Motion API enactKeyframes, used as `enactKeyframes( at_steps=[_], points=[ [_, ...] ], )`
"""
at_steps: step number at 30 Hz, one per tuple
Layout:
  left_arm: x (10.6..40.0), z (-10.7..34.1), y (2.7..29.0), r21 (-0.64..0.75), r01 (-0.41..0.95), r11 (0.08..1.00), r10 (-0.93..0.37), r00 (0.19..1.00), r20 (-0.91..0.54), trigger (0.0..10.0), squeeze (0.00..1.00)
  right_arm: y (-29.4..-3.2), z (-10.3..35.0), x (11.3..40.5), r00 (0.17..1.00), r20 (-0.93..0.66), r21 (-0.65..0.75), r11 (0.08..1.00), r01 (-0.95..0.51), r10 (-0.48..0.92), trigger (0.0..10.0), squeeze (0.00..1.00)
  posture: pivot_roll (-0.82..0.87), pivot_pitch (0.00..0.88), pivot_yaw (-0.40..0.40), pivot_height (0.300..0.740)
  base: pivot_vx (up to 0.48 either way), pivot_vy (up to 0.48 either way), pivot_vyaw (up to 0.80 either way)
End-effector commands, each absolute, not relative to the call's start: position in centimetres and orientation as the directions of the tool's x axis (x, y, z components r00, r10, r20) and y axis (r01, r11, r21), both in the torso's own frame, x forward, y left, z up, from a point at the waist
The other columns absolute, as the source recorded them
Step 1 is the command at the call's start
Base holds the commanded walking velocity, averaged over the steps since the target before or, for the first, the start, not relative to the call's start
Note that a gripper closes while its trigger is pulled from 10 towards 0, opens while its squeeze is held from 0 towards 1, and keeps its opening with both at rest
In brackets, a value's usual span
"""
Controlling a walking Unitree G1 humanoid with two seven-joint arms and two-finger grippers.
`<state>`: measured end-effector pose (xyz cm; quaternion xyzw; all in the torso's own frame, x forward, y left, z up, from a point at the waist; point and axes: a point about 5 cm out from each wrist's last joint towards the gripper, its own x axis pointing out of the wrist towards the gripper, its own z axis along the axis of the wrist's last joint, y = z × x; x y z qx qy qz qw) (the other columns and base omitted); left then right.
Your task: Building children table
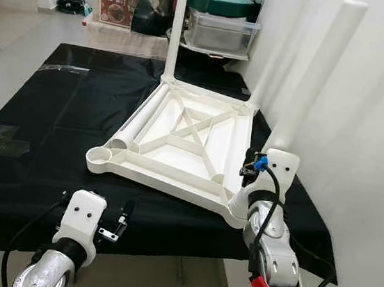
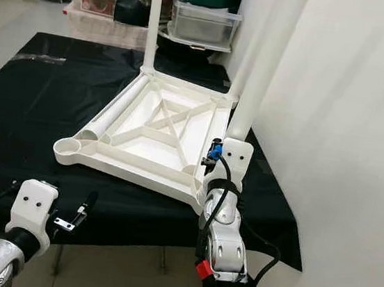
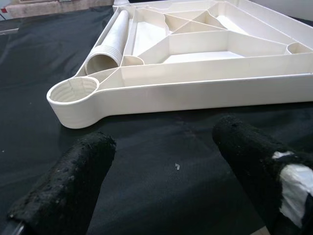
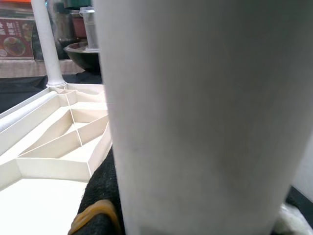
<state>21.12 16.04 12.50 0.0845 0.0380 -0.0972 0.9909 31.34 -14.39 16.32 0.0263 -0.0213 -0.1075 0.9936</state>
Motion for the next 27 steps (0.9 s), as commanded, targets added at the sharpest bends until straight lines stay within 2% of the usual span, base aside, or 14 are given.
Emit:
enactKeyframes(
  at_steps=[1,11,22,27],
  points=[
    [21.2,12.2,16.2,0.169,0.186,0.968,-0.172,0.980,-0.097,10.0,0.00,-15.9,13.5,31.0,0.952,-0.101,0.031,0.955,0.294,-0.290,10.0,0.00,0.05,0.000,-0.129,0.740,0.000,0.000,0.00],
    [21.3,12.1,16.2,0.171,0.182,0.968,-0.167,0.981,-0.100,10.0,0.00,-15.8,14.0,31.1,0.959,-0.086,0.043,0.961,0.275,-0.270,10.0,0.00,0.05,0.000,-0.127,0.740,0.000,0.000,0.00],
    [21.4,12.1,16.2,0.172,0.185,0.968,-0.169,0.981,-0.099,10.0,0.00,-15.3,15.0,31.6,0.983,-0.095,0.082,0.983,0.165,-0.158,10.0,0.00,0.05,0.000,-0.126,0.740,0.000,0.000,0.00],
    [21.4,12.0,16.2,0.173,0.185,0.967,-0.169,0.980,-0.101,10.0,0.00,-15.7,15.5,31.8,0.982,-0.084,0.078,0.982,0.173,-0.167,10.0,0.00,0.05,0.000,-0.126,0.740,0.000,0.000,0.00]
  ],
)
